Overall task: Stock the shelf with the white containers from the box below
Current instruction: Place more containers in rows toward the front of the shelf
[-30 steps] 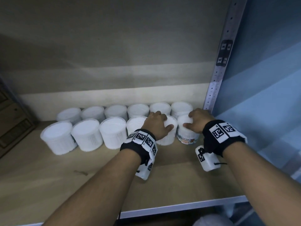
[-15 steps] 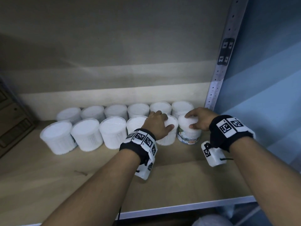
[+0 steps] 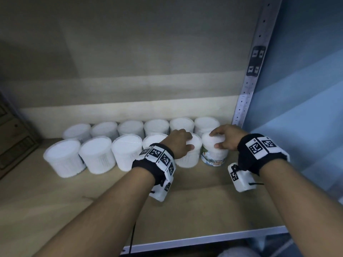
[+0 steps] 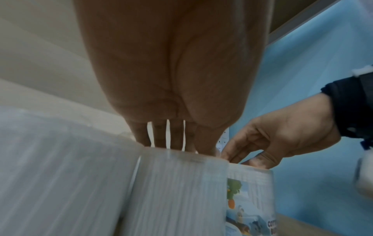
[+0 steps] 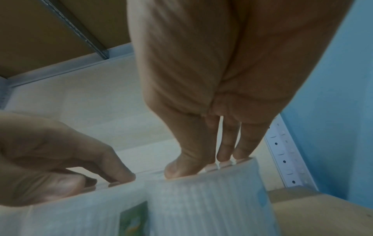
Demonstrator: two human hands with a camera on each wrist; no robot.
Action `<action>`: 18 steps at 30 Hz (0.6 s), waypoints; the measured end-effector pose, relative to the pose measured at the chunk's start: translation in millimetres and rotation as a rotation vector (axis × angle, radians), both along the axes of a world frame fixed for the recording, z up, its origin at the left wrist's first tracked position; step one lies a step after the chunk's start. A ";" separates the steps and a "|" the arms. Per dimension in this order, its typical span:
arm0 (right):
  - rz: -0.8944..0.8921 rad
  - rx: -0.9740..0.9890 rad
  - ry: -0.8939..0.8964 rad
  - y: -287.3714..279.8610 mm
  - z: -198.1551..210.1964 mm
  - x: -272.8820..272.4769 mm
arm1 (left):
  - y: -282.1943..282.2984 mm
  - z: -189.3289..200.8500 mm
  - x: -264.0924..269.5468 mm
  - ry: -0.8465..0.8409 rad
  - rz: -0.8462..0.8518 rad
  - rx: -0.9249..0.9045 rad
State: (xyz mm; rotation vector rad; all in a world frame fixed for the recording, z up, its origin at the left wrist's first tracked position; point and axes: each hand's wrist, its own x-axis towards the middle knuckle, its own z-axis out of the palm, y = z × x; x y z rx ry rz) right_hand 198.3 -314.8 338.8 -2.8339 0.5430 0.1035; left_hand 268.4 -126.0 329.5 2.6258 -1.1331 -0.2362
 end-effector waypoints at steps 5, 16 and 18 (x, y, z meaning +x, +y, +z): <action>0.004 -0.002 -0.002 -2.2 0.1 1.9 | 1.2 9.4 0.9 0.070 -0.064 0.089; 0.009 0.004 0.008 -5.2 -1.3 2.6 | -10.1 0.1 2.6 -0.190 0.100 -0.026; 0.005 0.016 0.005 -6.0 -2.0 2.7 | -12.3 -4.0 1.6 -0.261 0.110 0.016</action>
